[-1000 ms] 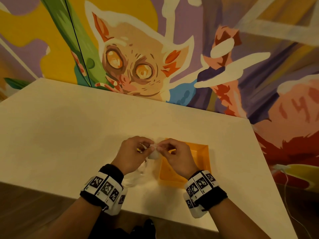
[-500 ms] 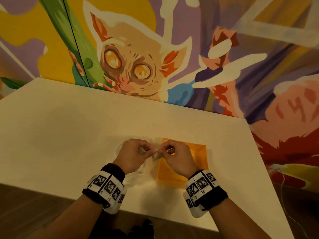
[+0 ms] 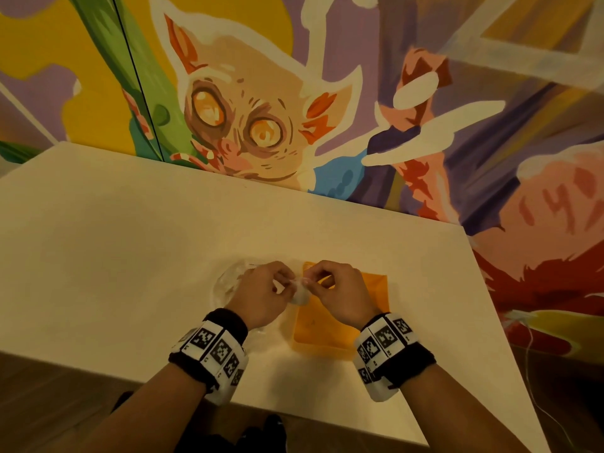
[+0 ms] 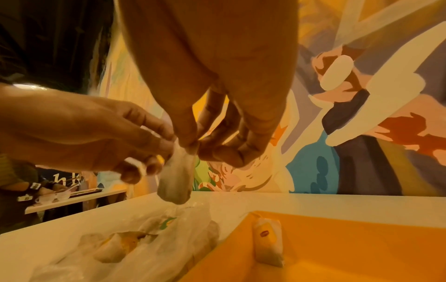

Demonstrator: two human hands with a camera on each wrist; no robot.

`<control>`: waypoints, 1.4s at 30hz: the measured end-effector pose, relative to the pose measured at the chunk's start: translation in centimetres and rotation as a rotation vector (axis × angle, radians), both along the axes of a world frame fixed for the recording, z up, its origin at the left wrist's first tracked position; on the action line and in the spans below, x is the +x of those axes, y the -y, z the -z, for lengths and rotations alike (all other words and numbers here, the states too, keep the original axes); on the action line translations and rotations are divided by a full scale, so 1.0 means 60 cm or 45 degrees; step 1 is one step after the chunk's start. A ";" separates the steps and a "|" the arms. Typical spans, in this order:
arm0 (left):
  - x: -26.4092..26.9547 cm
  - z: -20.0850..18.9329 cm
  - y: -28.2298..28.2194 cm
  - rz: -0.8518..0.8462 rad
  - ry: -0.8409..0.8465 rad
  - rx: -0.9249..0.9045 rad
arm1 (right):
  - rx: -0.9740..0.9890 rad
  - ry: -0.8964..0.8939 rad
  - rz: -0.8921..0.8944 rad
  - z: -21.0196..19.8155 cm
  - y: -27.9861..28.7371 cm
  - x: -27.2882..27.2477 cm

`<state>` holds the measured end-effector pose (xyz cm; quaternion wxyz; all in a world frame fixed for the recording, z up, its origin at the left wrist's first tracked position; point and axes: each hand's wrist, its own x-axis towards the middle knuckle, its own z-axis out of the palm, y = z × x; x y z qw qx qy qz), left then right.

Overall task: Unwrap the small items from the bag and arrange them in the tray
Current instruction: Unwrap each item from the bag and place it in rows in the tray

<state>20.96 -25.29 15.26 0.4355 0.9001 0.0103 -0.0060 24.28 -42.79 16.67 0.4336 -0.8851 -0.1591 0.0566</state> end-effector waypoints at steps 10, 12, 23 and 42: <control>0.006 0.087 0.044 0.035 -0.329 0.248 | -0.351 -0.127 0.096 0.059 0.029 0.099; 0.010 0.099 0.050 0.050 -0.342 0.292 | -0.397 -0.171 0.111 0.070 0.023 0.110; 0.011 0.128 0.048 0.099 -0.378 0.389 | -0.533 -0.292 0.142 0.112 -0.017 0.135; 0.009 0.135 0.049 0.110 -0.340 0.390 | -0.426 -0.256 0.438 0.138 -0.013 0.123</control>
